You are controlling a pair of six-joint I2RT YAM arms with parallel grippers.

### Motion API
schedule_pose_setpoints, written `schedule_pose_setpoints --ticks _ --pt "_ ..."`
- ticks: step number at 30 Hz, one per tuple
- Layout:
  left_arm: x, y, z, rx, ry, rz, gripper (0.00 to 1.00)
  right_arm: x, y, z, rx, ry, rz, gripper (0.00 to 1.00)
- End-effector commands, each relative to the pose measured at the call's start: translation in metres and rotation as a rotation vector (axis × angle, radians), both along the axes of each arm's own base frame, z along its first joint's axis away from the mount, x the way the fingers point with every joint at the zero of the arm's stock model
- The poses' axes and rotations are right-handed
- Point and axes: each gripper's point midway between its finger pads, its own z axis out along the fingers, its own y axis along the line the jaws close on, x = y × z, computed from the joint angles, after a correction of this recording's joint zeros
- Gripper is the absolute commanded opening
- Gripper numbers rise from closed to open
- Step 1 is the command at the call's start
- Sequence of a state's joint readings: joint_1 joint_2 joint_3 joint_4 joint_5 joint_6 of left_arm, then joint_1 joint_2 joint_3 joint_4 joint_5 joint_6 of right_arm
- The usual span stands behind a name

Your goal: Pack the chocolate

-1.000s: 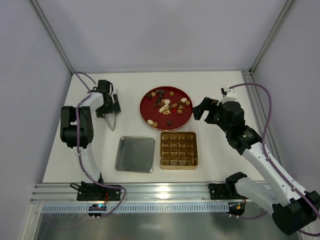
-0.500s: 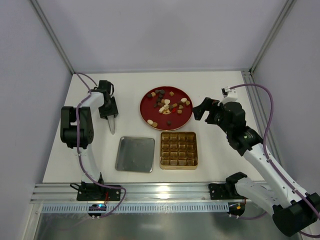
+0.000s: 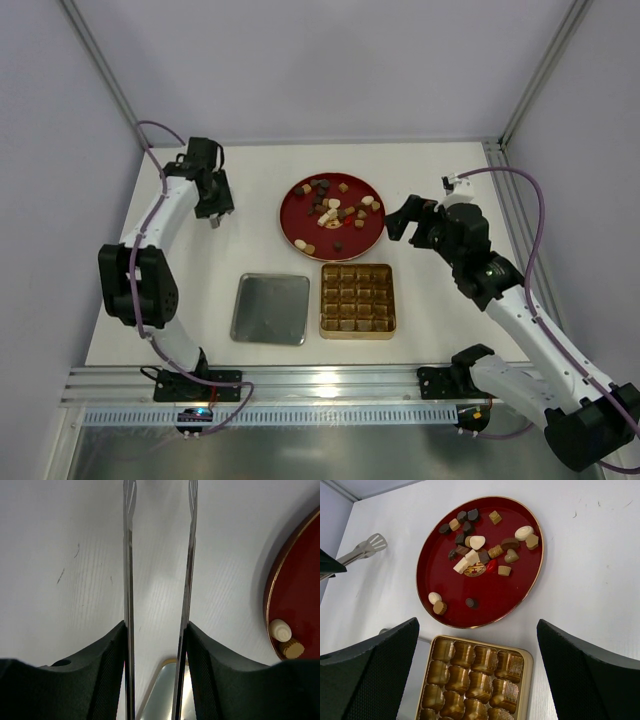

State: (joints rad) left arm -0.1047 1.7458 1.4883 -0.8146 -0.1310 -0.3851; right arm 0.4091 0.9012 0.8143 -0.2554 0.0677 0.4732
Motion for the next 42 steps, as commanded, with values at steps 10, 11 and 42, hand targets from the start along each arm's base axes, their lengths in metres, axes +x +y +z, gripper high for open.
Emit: schedule_pose_setpoints --ticks 10,11,42 --pt "-0.025 -0.035 0.081 -0.008 -0.104 -0.088 0.49 0.005 -0.002 0.011 -0.009 -0.034 -0.011 1.0" --pt "-0.026 -0.038 0.086 -0.015 -0.112 -0.098 0.49 0.005 -0.003 0.01 -0.01 -0.032 -0.013 1.0" --pt "-0.046 -0.221 0.075 -0.089 -0.063 -0.509 0.45 -0.001 -0.01 0.004 -0.023 -0.02 -0.038 1.0"
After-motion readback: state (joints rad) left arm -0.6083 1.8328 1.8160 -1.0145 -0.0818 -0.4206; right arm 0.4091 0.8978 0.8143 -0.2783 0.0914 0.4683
